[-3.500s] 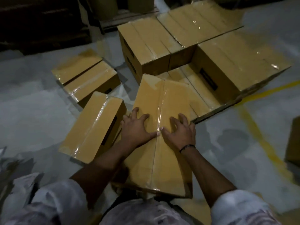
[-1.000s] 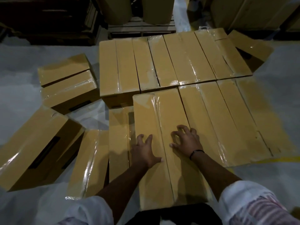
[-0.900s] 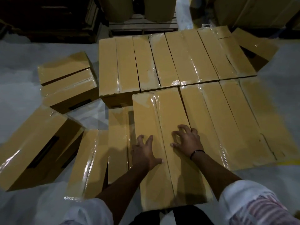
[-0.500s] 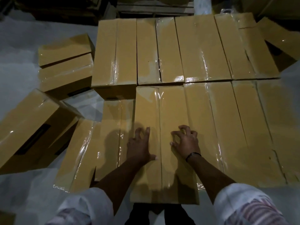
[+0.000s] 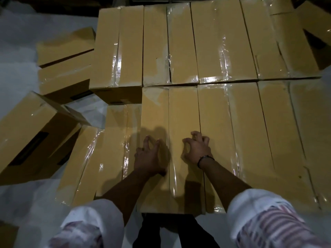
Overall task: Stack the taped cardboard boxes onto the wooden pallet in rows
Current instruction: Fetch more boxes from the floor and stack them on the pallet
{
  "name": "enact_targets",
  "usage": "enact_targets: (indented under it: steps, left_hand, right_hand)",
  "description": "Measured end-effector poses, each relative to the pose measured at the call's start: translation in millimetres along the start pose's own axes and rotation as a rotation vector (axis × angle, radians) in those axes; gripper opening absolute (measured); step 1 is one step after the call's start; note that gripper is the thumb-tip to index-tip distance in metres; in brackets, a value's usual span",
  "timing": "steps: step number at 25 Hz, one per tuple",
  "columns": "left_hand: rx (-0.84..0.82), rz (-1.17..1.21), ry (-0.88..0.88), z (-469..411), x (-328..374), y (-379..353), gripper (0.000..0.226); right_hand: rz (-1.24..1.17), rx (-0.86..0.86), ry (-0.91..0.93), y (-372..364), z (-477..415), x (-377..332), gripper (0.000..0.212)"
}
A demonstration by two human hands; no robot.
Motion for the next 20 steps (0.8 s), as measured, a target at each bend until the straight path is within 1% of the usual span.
enact_targets:
  steps: [2, 5, 7, 10, 13, 15, 17, 20]
  left_hand:
    - [-0.039, -0.013, 0.003, 1, 0, -3, 0.148]
    - [-0.085, -0.052, -0.026, 12, 0, -11, 0.142]
    - [-0.119, -0.071, -0.026, 30, -2, -22, 0.138]
    - [-0.201, -0.051, 0.004, 73, -9, -48, 0.137]
    - [-0.233, -0.046, 0.014, 119, -21, -75, 0.135]
    - [-0.233, -0.084, 0.002, 138, -26, -87, 0.135]
    - [-0.182, -0.151, -0.021, 148, -30, -92, 0.134]
    - [-0.118, -0.236, -0.053, 149, -37, -96, 0.125]
  right_hand:
    - [0.119, -0.029, 0.049, -5, 6, 2, 0.07]
    - [0.273, -0.075, 0.107, -18, 24, 4, 0.085]
    - [0.275, -0.098, 0.107, -30, 47, 8, 0.087]
    - [0.256, -0.164, 0.087, -47, 95, 19, 0.085]
    - [0.291, -0.229, 0.079, -71, 143, 32, 0.094]
    - [0.323, -0.236, 0.07, -84, 164, 38, 0.097]
    - [0.33, -0.232, 0.07, -94, 176, 40, 0.095]
    - [0.347, -0.192, 0.053, -105, 183, 38, 0.093]
Point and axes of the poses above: each hand's wrist, its own z-axis away from the middle knuckle, its own y-axis out of the back of the hand, x = y × z, the point moved 2 cm from there along -z, towards the middle knuckle, and after that the axes turned 9 degrees about y, right-handed, at the moved point
